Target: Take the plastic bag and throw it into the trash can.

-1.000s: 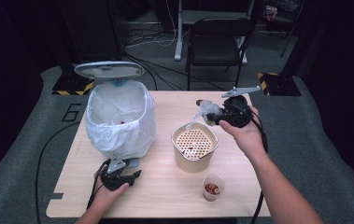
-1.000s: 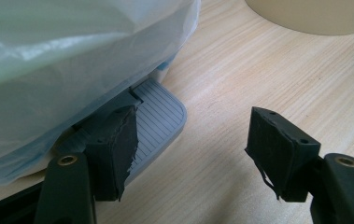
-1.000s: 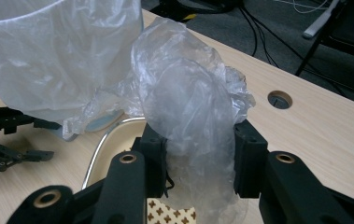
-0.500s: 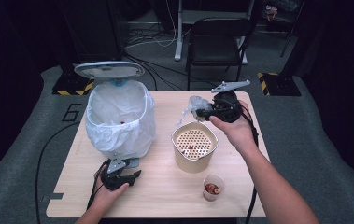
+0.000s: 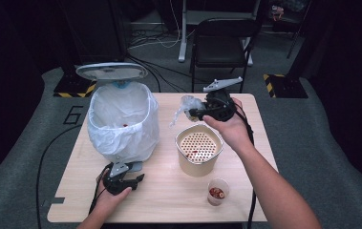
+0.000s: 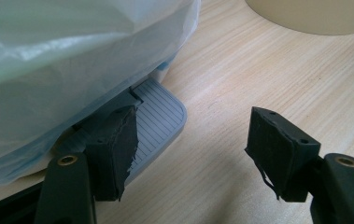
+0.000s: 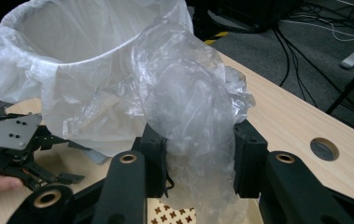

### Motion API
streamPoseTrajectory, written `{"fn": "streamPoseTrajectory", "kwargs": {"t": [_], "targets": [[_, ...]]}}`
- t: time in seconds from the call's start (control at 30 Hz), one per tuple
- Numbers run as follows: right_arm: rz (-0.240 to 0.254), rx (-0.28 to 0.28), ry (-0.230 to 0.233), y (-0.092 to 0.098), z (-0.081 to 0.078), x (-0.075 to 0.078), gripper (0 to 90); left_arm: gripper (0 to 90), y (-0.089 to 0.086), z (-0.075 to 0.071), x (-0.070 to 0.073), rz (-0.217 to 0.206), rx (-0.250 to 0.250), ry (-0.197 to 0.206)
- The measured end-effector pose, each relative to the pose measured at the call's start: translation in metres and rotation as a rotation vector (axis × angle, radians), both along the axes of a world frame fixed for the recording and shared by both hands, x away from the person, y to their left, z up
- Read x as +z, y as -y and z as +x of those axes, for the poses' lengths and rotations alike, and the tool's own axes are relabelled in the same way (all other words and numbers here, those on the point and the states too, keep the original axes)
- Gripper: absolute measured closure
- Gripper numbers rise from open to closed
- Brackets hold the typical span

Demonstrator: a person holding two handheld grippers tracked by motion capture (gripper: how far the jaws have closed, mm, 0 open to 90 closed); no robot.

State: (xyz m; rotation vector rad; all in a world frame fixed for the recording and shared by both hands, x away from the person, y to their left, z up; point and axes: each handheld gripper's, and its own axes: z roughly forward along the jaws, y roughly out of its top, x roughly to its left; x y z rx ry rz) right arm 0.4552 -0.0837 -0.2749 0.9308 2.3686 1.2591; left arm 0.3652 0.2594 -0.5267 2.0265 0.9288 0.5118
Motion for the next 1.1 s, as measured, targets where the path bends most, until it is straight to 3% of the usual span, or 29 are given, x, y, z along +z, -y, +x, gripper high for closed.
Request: {"fn": "streamPoseTrajectory", "kwargs": {"t": [0.6, 0.67, 0.83, 1.1], "targets": [[0.009, 0.064, 0.006, -0.031, 0.003, 0.013, 63.7, 33.5, 0.000, 0.000, 0.000, 0.000, -0.003, -0.006], [0.011, 0.096, 0.026, -0.036, 0.005, 0.016, 63.6, 33.5, -0.001, 0.001, 0.000, 0.009, -0.006, 0.005], [0.020, 0.136, 0.020, -0.043, 0.008, 0.015, 63.5, 33.5, -0.001, 0.001, 0.000, 0.003, -0.003, 0.001], [0.020, 0.149, 0.008, -0.058, 0.012, 0.013, 63.5, 33.5, 0.000, 0.000, 0.000, 0.006, -0.003, 0.002]]}}
